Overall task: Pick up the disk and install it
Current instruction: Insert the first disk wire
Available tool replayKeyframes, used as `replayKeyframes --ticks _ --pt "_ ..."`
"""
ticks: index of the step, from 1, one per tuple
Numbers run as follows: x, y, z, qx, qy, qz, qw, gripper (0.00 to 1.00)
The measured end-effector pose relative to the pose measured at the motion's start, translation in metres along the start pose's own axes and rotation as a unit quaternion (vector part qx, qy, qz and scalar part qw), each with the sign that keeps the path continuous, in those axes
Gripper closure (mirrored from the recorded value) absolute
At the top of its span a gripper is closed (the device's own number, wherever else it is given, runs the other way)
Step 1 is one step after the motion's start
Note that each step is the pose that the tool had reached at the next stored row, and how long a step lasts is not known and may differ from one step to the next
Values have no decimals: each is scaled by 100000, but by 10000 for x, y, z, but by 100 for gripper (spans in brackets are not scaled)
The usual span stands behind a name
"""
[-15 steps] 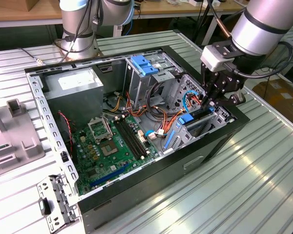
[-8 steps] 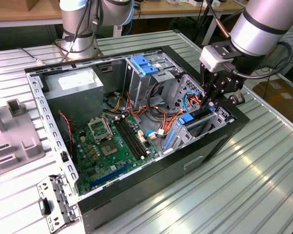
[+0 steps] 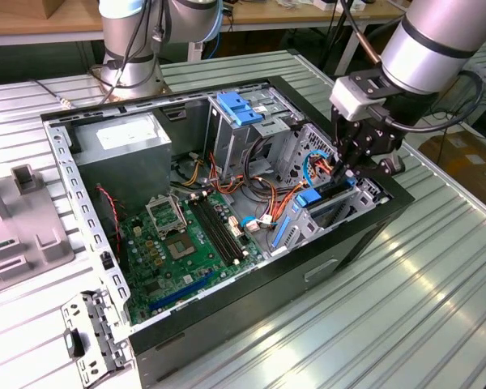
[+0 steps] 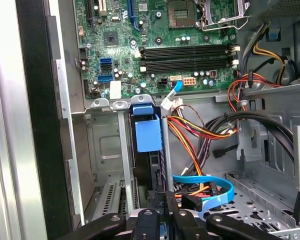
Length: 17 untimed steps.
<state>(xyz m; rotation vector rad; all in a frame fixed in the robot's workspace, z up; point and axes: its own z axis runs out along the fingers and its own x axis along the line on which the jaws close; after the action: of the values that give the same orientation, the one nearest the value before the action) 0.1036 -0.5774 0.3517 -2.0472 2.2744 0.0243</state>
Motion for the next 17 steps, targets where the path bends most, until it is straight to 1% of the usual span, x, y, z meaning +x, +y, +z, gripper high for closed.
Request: replayKeyframes --ticks 7,9,14,17 --pt "2 13 14 -3 -10 2 100000 83" --pt "3 12 21 -5 -53 1 100000 83" --pt "1 -12 39 -48 -263 -260 99999 83" --pt "0 -24 45 -109 -298 -1078 99994 83"
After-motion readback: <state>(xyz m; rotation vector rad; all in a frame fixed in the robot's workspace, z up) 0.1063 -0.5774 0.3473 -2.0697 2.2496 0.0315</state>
